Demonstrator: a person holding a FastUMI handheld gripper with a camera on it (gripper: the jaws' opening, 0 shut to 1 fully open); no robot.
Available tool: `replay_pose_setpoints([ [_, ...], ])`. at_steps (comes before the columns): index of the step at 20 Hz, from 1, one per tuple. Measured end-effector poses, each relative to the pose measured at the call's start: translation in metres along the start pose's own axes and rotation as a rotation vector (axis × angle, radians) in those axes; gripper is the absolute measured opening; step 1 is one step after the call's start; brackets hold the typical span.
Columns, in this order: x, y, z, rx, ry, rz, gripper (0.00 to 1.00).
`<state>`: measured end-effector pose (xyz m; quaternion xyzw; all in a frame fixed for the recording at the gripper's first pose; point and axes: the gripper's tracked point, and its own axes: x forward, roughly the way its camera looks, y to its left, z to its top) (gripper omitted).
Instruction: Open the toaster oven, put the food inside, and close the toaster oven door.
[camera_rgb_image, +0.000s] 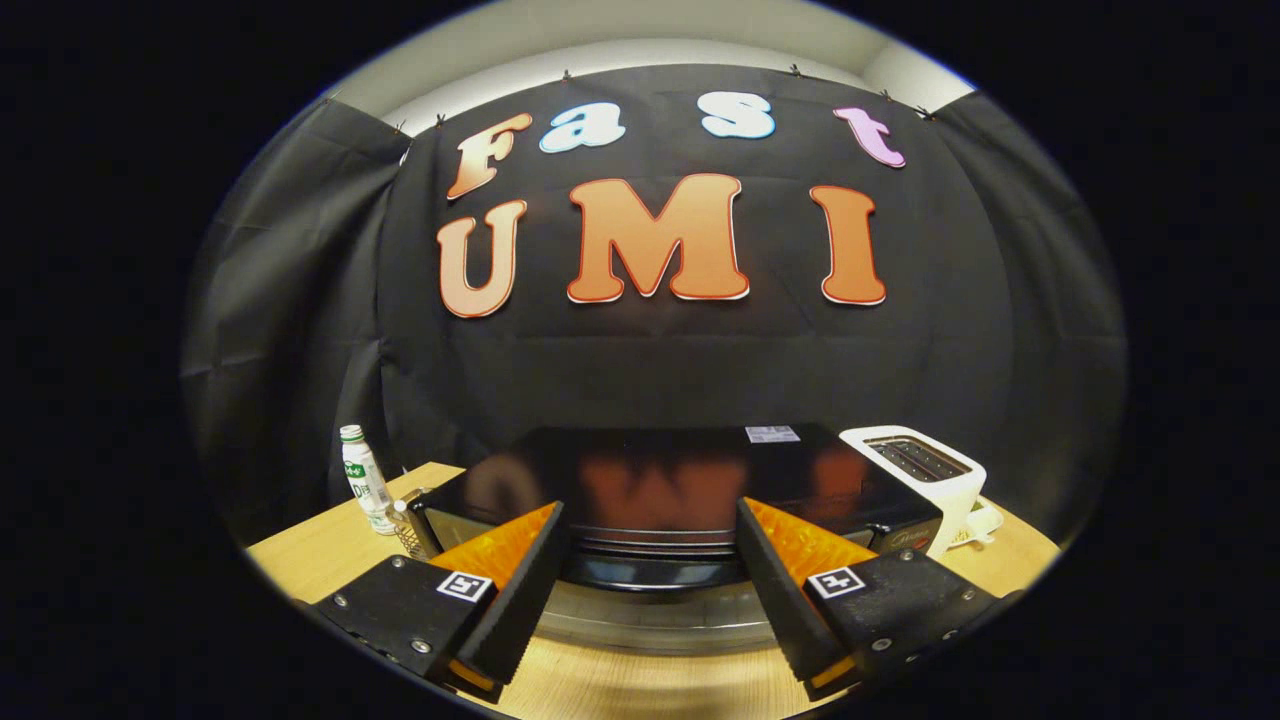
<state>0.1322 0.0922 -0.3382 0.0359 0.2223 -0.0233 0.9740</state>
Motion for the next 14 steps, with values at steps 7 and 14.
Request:
replay_pose_setpoints([
  [7,-0.012,0.007,-0.004,0.036,0.000,0.047,0.89],
  [14,-0.044,0.012,-0.020,-0.004,0.058,0.102,0.79],
])
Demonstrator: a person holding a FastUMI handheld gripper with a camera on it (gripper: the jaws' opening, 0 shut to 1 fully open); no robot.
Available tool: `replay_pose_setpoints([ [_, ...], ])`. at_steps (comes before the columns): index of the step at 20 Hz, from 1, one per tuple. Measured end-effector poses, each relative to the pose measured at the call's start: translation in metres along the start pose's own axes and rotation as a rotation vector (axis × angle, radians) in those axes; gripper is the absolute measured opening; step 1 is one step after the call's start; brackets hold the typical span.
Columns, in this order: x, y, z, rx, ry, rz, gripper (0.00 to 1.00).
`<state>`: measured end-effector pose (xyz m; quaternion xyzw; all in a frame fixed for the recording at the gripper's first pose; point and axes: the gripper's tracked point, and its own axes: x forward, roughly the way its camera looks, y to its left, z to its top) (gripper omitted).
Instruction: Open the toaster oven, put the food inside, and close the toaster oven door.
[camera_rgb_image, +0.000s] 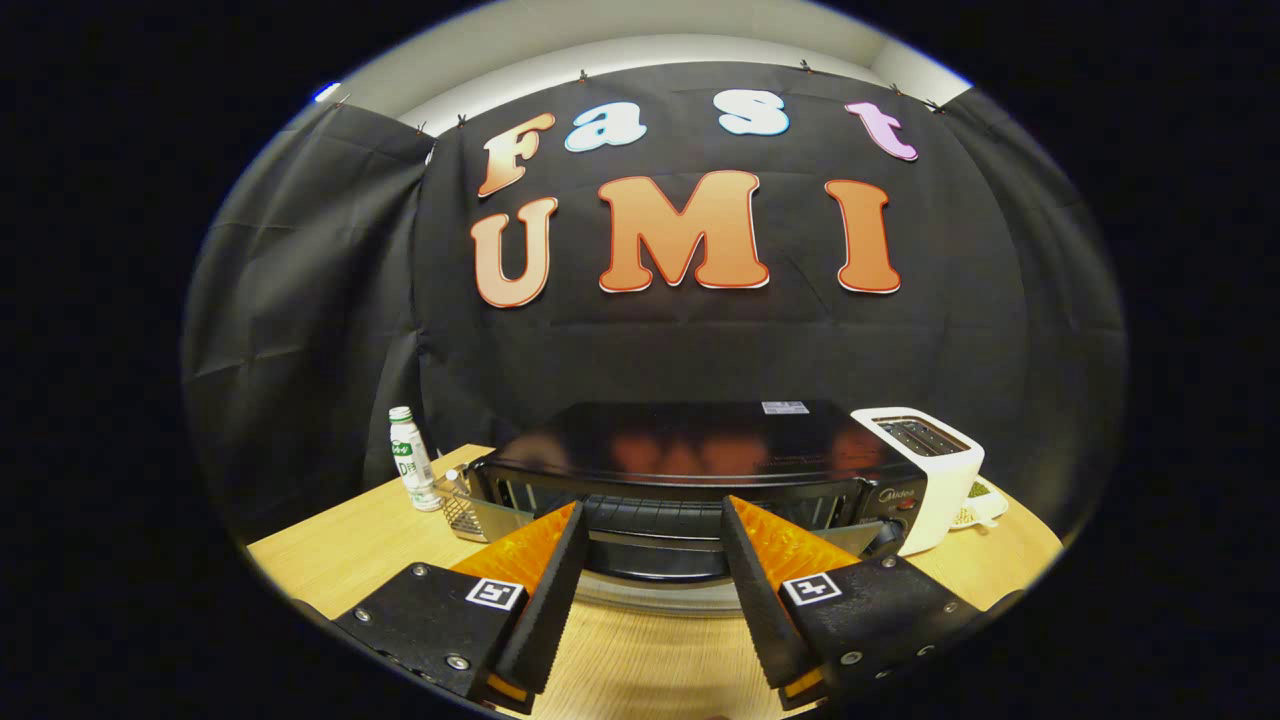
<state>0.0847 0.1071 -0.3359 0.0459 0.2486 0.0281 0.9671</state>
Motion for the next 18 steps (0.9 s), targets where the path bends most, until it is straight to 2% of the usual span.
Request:
replay_pose_setpoints([
  [3,-0.017,0.014,-0.017,0.021,0.065,0.061,0.79],
  [6,-0.034,0.036,-0.060,0.079,0.211,0.135,0.79],
  [18,-0.046,0.032,-0.119,0.067,0.320,0.104,0.81],
])
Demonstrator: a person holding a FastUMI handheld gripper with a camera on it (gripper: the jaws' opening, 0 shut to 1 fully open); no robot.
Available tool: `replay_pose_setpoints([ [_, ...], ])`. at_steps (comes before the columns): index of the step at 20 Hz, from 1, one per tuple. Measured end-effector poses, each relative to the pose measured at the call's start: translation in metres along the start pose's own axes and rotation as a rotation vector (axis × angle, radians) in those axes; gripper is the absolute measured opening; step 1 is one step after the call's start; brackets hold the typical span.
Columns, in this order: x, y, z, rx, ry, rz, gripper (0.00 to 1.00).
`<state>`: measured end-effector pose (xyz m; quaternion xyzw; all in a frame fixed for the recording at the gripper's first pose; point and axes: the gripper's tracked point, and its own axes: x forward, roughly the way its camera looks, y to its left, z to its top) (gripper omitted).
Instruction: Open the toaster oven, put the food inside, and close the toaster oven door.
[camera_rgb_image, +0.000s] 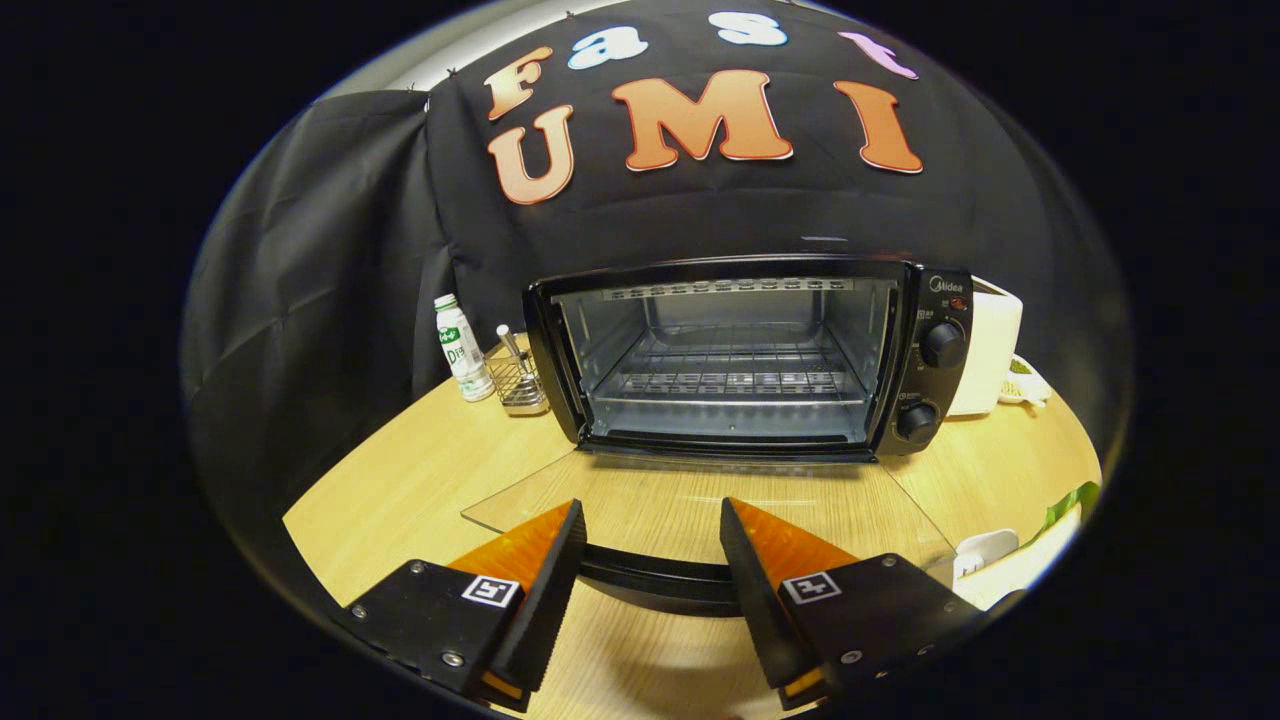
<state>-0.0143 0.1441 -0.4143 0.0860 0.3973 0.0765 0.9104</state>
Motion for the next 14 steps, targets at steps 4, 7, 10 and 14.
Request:
replay_pose_setpoints([
  [4,0.009,-0.004,-0.024,-0.014,0.049,-0.037,0.85],
  [7,0.010,-0.004,-0.037,-0.026,0.069,-0.052,0.86],
  [10,0.012,-0.005,-0.037,-0.036,0.065,-0.052,0.86],
  [14,0.005,-0.023,-0.029,-0.050,0.048,-0.075,0.86],
])
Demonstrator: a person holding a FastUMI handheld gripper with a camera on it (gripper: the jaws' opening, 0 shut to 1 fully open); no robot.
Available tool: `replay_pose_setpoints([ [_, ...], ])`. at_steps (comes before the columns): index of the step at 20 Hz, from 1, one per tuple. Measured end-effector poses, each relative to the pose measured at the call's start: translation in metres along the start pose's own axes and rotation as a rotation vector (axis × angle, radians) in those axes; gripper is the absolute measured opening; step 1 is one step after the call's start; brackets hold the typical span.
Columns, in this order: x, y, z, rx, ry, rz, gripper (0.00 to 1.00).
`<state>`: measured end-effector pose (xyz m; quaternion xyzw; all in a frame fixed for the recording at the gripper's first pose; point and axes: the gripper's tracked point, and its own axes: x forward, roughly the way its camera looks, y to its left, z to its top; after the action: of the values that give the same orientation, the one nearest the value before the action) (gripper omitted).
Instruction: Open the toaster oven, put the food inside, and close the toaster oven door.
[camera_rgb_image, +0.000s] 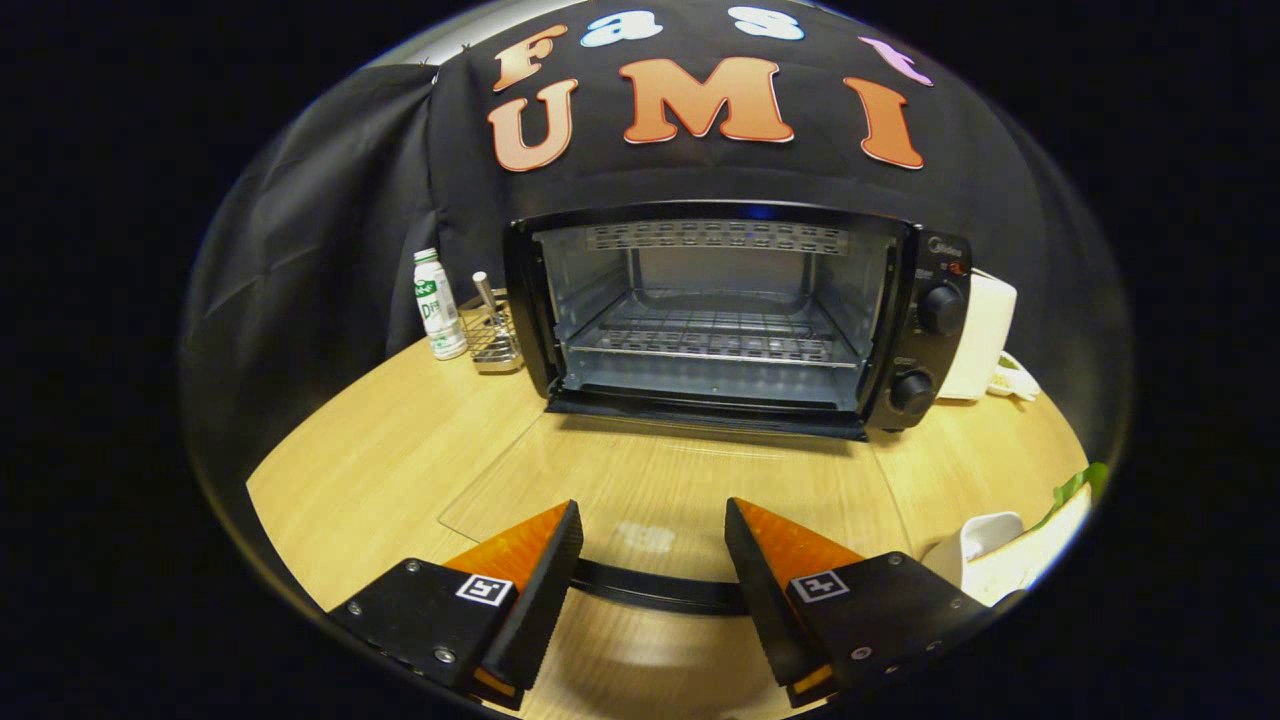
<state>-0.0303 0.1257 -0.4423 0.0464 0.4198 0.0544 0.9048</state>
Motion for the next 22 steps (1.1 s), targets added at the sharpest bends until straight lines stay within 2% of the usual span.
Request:
replay_pose_setpoints([
  [3,-0.015,0.010,0.014,0.054,-0.018,0.067,0.87],
  [8,-0.046,0.001,0.048,0.015,-0.083,0.077,0.88],
  [12,-0.075,-0.012,0.074,0.050,-0.122,0.135,0.98],
  [17,-0.108,-0.060,0.084,0.022,-0.124,0.076,0.98],
  [22,-0.137,-0.109,0.080,0.110,-0.091,0.024,0.97],
])
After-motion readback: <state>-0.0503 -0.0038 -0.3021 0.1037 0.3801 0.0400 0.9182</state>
